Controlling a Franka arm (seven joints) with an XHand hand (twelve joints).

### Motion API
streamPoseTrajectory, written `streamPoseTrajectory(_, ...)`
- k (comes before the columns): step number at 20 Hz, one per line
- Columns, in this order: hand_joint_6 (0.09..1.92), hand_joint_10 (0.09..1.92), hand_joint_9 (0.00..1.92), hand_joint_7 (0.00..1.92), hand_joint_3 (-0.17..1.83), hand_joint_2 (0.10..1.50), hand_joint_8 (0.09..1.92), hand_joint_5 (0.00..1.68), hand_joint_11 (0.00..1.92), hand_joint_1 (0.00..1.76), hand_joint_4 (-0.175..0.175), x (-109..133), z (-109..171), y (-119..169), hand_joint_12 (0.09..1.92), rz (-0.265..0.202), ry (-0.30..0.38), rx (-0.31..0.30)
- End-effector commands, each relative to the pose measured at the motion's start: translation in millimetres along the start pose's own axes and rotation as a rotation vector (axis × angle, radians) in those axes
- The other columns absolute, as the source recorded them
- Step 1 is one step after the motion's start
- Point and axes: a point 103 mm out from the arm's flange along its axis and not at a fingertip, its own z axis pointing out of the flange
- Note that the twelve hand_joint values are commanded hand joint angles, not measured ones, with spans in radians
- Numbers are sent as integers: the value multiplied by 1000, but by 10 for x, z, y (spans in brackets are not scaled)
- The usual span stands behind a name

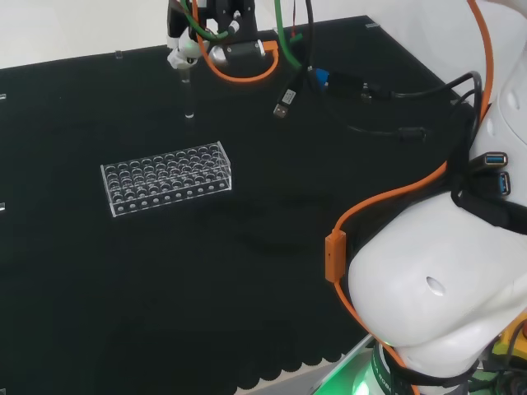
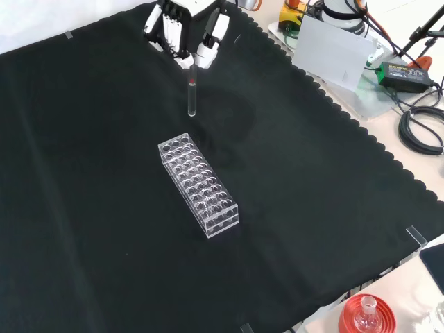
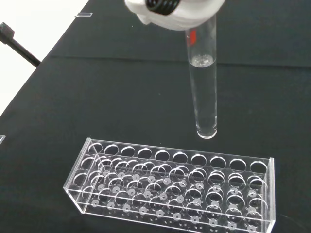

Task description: Put the test tube back in the rack.

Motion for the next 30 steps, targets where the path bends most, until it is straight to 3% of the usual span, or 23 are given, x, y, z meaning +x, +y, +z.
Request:
streamPoseTrajectory(1,516,347,1247,1401,-13,974,568,1258,477,1416,-175,-79,37,-40,1362,16,-5,7)
streamPoseTrajectory(11,511,340,1250,1404,-13,974,563,1261,477,1416,-175,-303,347,-99,1362,63,7,49)
streamPoseTrajectory(30,503,329,1256,1408,-14,973,553,1265,477,1416,-175,-457,779,159,1362,66,32,91)
